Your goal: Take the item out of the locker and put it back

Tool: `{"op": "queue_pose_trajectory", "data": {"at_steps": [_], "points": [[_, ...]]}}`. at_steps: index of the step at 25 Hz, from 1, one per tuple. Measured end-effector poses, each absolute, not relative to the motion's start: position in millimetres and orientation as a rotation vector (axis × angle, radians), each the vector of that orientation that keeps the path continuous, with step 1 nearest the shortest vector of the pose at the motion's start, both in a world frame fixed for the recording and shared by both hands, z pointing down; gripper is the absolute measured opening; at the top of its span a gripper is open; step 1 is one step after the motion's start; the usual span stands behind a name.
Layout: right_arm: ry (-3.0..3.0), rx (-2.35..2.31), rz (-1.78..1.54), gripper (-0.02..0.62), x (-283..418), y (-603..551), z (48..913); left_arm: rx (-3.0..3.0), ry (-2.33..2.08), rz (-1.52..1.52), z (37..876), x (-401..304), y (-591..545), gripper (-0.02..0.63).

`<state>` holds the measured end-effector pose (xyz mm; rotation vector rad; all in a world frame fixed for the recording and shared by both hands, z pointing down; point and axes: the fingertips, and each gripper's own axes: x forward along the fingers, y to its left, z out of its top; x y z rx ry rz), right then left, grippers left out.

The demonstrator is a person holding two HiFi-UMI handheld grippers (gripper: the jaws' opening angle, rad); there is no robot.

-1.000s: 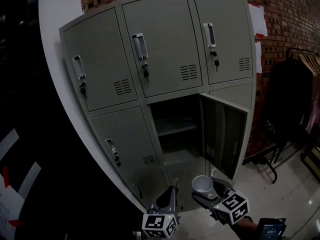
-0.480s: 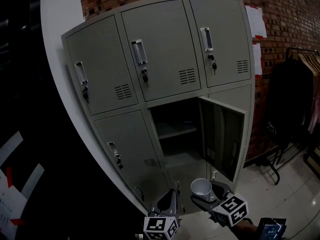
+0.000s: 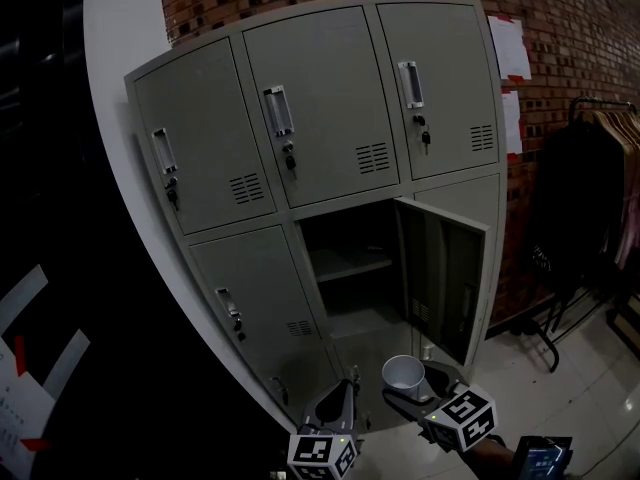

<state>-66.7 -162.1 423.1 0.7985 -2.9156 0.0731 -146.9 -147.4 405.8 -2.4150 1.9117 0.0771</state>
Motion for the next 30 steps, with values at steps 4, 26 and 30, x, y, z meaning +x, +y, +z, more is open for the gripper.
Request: {"op": "queue_pose_trajectory", "data": {"at_steps": [4, 26, 30], "points": [[-2.911, 0.801, 0.073, 0.311, -69, -164, 424, -2.414, 1.915, 0.076, 406, -150, -147, -0.005], [-2.883, 0.906, 0.036, 0.311, -126, -202, 416, -2.447, 1.871, 0.181, 412, -213, -158, -0.005], [-2.904, 0.893, 0.017, 0.311, -133, -234, 413, -2.426, 1.895, 0.185, 413, -221, -184, -0.005]]}}
